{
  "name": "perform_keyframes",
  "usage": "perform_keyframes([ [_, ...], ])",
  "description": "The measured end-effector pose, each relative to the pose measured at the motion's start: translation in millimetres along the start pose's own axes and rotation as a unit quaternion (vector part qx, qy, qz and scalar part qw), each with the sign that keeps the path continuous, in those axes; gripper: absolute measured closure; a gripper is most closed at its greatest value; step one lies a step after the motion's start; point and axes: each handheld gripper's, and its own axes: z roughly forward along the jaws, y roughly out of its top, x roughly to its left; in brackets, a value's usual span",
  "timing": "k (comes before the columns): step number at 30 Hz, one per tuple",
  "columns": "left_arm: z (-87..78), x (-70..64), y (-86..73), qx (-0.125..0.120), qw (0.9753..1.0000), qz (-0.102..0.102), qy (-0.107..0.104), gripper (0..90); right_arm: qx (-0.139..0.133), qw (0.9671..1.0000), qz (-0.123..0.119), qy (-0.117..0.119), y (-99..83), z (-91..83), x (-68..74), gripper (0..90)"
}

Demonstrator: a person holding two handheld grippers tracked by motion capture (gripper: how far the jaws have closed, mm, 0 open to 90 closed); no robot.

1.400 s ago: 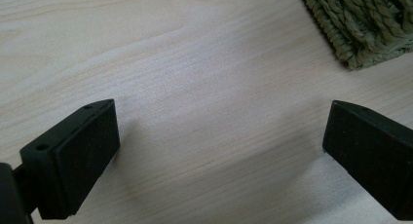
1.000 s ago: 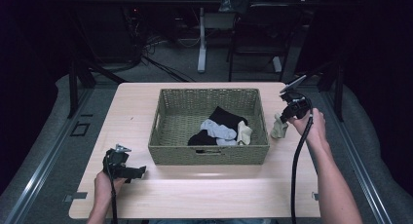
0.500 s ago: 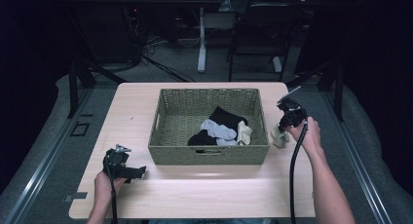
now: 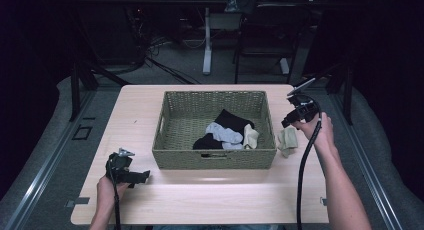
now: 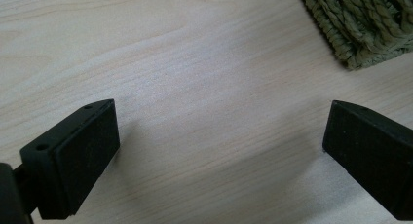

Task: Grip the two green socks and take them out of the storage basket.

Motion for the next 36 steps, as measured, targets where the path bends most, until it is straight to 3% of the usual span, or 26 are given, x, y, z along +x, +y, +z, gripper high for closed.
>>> perform_keyframes([
  [10, -0.8, 0.0, 0.1, -0.001, 1.0000, 0.000, 0.001, 0.2, -0.029, 0.9986, -0.044, -0.001, 16.1, -39.4, 33.3, 32.5],
  [15, -0.6, -0.5, 0.1, -0.001, 1.0000, 0.000, 0.000, 0.2, -0.040, 0.9974, -0.060, 0.008, 24.1, -47.8, 50.8, 24.1],
  [23, -0.9, 0.1, -0.3, 0.000, 1.0000, -0.001, -0.001, 0.2, -0.037, 0.9953, -0.088, 0.020, 39.0, -39.6, 79.3, 16.3],
  [31, -0.5, -0.1, -0.2, -0.001, 1.0000, -0.002, 0.000, 0.2, -0.027, 0.9948, -0.094, 0.026, 45.2, -25.3, 91.0, 11.3],
  [36, -0.6, 0.0, 0.0, -0.001, 1.0000, 0.000, 0.000, 0.2, -0.017, 0.9948, -0.097, 0.026, 47.4, -13.1, 99.2, 13.3],
])
